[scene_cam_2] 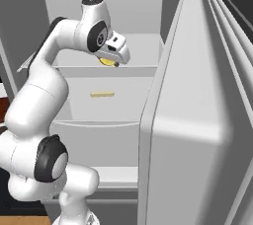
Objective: Grab a lemon wedge from the fridge and one ice cube from the ice bowl, and put them in the glass of lemonade.
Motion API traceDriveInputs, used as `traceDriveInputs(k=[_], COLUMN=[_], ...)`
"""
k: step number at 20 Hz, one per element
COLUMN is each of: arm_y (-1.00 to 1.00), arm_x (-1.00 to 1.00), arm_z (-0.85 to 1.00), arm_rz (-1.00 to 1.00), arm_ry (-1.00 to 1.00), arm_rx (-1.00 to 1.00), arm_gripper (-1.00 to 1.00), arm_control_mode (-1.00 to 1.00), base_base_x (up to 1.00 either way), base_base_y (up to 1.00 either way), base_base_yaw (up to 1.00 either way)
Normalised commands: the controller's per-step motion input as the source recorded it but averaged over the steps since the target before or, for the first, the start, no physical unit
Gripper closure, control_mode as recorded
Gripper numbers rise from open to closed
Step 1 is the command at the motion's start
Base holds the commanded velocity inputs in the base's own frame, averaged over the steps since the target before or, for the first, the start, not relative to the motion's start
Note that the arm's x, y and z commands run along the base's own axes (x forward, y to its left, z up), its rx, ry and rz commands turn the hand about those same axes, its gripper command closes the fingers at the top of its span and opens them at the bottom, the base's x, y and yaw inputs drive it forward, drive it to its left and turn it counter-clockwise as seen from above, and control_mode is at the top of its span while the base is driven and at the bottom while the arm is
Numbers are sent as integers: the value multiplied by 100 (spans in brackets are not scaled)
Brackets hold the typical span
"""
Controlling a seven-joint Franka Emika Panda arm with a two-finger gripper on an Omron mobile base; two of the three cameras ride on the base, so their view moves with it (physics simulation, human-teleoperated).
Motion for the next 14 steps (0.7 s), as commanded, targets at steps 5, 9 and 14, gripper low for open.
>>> traceDriveInputs(k=[5, 9, 14], arm_y=[-3, 16, 22], arm_x=[-100, -100, -100], arm_z=[-6, -3, -46], arm_rz=[0, 4, 4], arm_ry=[0, 19, 26], arm_rx=[8, 1, 0], arm_gripper=[100, 100, 100], arm_control_mode=[-100, -100, -100], base_base_x=[0, 0, 0], base_base_y=[0, 0, 0], base_base_yaw=[0, 0, 0])
